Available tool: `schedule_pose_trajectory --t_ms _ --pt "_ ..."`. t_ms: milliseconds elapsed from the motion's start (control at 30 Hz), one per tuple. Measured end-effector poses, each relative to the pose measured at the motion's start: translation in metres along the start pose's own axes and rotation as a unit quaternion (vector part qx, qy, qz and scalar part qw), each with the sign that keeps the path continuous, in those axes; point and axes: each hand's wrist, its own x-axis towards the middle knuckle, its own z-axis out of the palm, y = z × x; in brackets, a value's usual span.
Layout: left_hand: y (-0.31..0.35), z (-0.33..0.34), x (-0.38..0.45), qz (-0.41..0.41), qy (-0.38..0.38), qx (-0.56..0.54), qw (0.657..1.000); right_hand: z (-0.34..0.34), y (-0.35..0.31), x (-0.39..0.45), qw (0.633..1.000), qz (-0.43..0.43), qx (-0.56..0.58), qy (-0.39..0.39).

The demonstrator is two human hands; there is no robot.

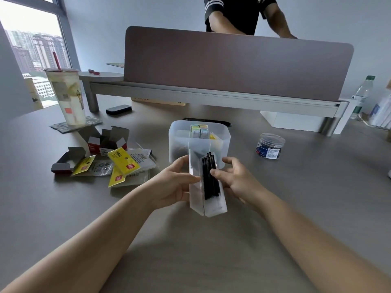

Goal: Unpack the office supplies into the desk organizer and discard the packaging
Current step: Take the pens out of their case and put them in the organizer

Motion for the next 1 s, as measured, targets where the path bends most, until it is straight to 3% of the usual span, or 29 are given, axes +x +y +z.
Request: schedule_pose_trajectory --t_ms 167,400,667,1000 --pt "0.001 0.006 -0.003 0.039 0.039 0.019 0.998 -0.001 0.009 -0.016 0.998 -0.013 -0.049 -0.037" --pt "0.002 0.000 -0.010 0.047 0.095 0.073 0.992 0.000 0.010 -0.014 0.993 -0.065 -0.033 -0.091" --pt "0.007 -0.010 -0.008 -0.001 0.156 -0.030 0.987 -0.009 0.002 -0.005 0.982 -0.076 -0.092 -0.147" --pt "0.007 -0.030 -0.010 0.009 0.014 -0.043 0.999 -0.018 0.007 0.006 0.987 -0.096 -0.078 -0.105"
